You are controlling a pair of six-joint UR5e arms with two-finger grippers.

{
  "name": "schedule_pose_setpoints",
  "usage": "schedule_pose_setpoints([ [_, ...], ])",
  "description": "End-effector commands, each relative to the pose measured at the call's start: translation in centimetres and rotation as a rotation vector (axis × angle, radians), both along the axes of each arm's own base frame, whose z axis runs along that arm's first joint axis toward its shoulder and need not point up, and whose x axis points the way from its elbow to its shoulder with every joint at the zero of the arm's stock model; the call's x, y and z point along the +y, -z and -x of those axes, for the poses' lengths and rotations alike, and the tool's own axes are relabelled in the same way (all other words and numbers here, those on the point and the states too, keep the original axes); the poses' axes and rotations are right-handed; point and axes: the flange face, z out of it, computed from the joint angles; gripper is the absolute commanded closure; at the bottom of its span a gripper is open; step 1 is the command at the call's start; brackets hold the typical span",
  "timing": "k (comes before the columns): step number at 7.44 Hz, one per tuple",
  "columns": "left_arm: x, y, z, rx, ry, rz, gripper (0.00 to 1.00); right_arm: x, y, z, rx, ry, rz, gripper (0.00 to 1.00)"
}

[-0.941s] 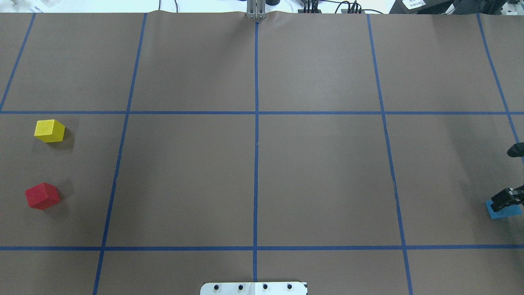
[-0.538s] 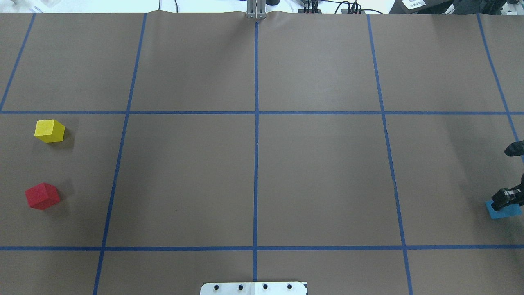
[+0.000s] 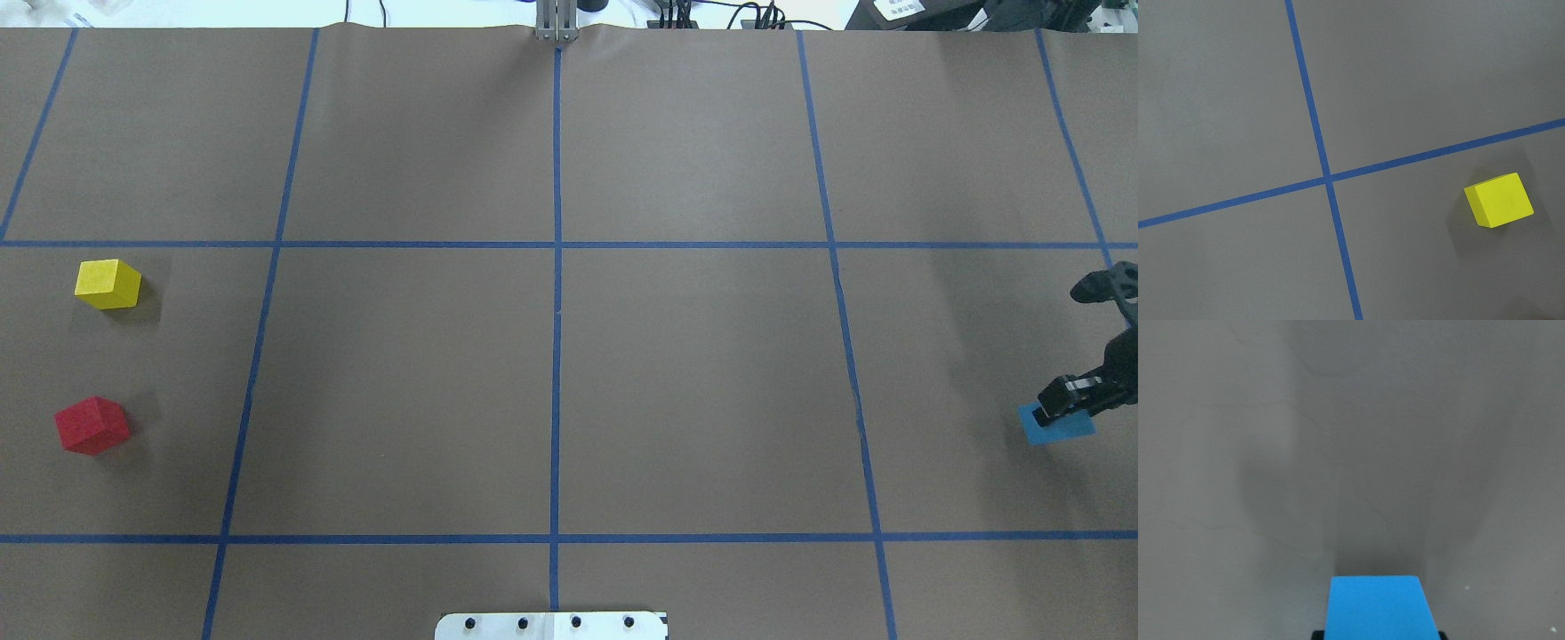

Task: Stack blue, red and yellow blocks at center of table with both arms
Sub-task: 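Carry the blue cube with the right gripper to the table center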

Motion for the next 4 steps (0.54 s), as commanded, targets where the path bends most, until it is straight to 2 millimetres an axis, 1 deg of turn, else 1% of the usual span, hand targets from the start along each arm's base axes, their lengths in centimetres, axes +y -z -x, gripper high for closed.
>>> schedule_pose_setpoints([
  [1,0.0,-0.1,0.0,0.0,-0.001,0.002,0.0,-10.3,13.2,5.0,-0.006,-0.023,0.031,1.0],
  [2,0.0,-0.1,0.0,-0.002,-0.001,0.002,0.0,-14.6,21.4,8.5,0.016,-0.01,0.051,1.0],
  [3,-0.1,-0.1,0.0,0.0,0.0,0.001,0.0,-17.5,27.0,13.9,0.033,0.03,0.03,1.0],
  [4,-0.1,-0.1,0.0,0.0,0.0,0.001,0.0,-19.2,30.6,20.8,0.076,0.079,0.006,1.0],
])
